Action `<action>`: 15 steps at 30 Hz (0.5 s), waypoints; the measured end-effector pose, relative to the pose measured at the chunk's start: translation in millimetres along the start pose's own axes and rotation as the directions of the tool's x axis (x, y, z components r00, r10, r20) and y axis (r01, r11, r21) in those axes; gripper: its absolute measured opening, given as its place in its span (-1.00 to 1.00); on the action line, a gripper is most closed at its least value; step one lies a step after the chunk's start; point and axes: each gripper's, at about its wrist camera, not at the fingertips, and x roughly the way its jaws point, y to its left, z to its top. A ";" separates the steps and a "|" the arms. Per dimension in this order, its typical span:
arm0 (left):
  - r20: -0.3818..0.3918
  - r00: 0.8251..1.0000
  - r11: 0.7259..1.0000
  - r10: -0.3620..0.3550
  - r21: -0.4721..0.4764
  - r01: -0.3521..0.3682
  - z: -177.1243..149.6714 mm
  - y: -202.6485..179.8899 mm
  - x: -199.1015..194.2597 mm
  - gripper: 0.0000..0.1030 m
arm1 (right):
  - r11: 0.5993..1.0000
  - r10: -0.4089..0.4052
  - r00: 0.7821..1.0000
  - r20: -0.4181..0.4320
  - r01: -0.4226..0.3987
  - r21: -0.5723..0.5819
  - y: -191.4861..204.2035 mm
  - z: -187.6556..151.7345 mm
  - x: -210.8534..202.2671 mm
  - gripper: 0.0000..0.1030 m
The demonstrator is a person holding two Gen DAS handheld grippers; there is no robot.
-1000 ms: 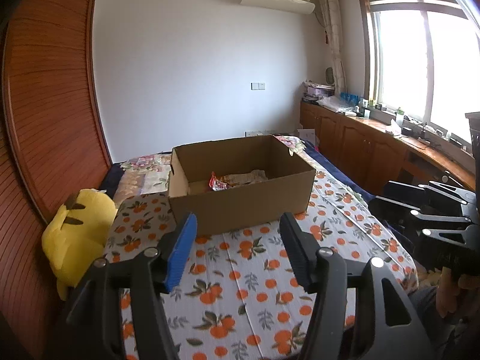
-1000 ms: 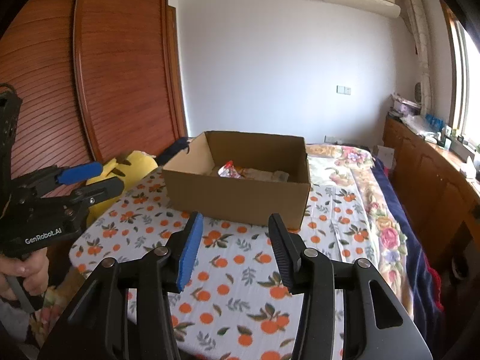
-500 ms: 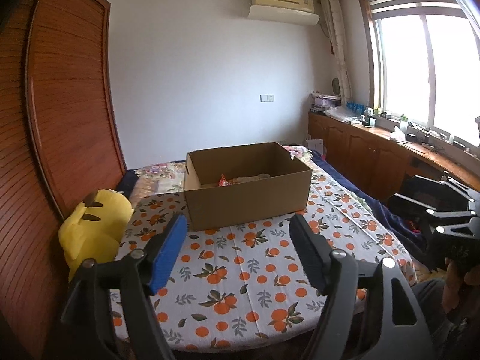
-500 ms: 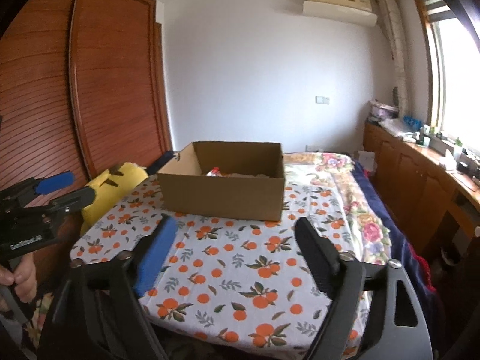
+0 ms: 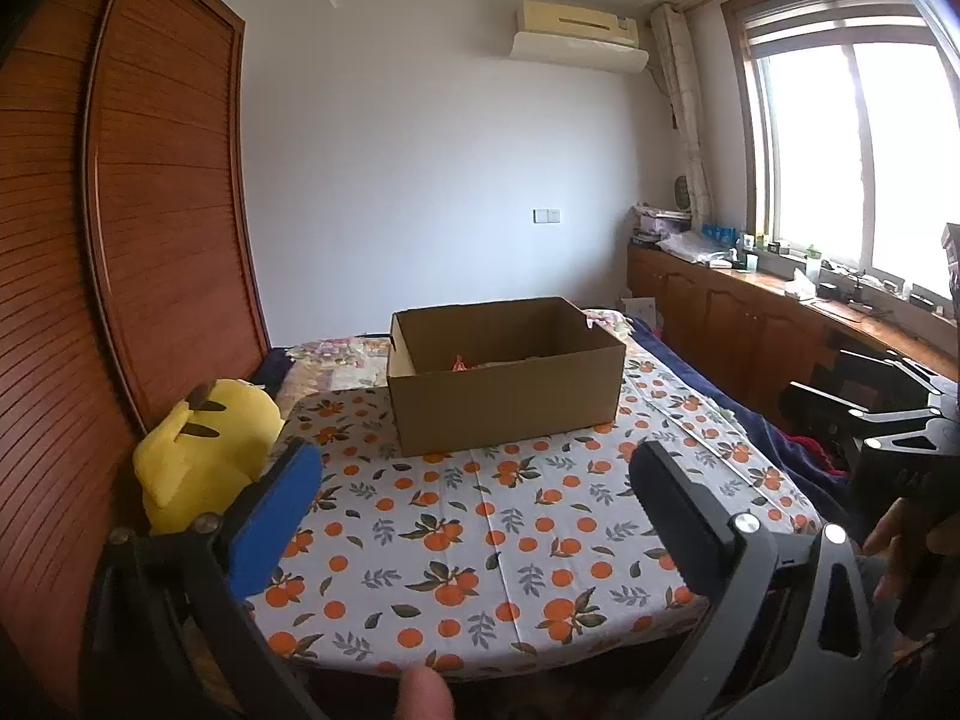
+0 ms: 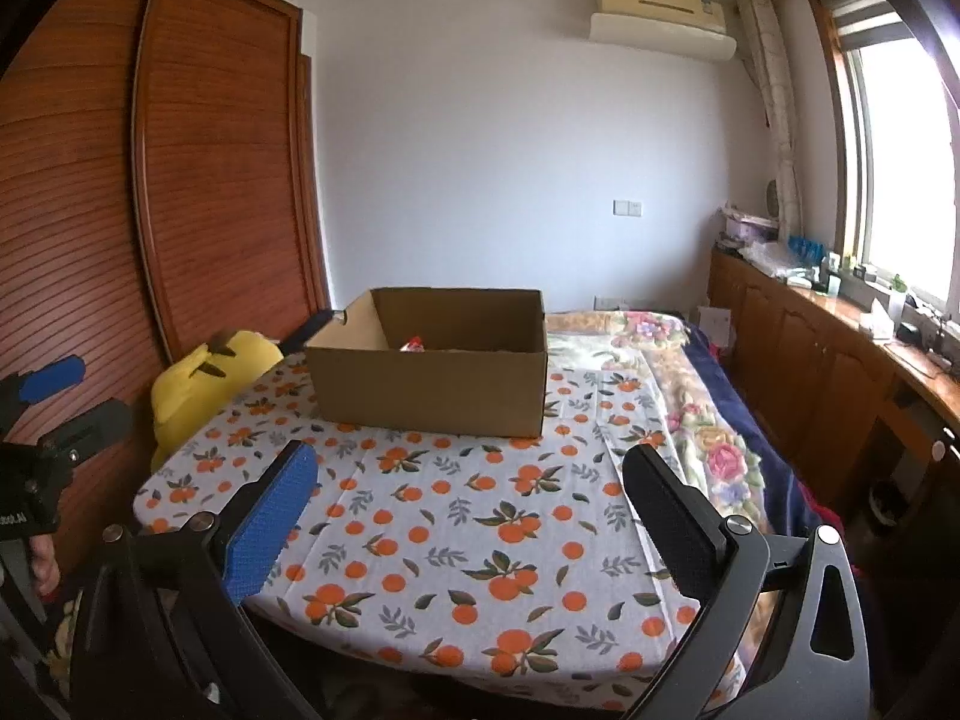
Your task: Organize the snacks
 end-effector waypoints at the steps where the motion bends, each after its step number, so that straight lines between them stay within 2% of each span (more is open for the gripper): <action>1: -0.004 1.000 1.000 -0.002 0.001 0.002 -0.7 -0.7 0.1 1.00 | 1.000 0.000 1.000 0.001 0.000 -0.001 -0.4 0.0 -0.1 1.00; 10: -0.006 1.000 1.000 -0.017 -0.008 0.017 -10.9 -5.0 -6.4 1.00 | 1.000 -0.018 1.000 0.018 0.018 -0.003 7.7 -7.9 -8.3 1.00; 15: 0.013 1.000 1.000 0.000 -0.012 0.000 -16.1 -6.7 -13.3 1.00 | 1.000 -0.020 1.000 0.019 0.020 0.013 7.0 -16.6 -13.3 1.00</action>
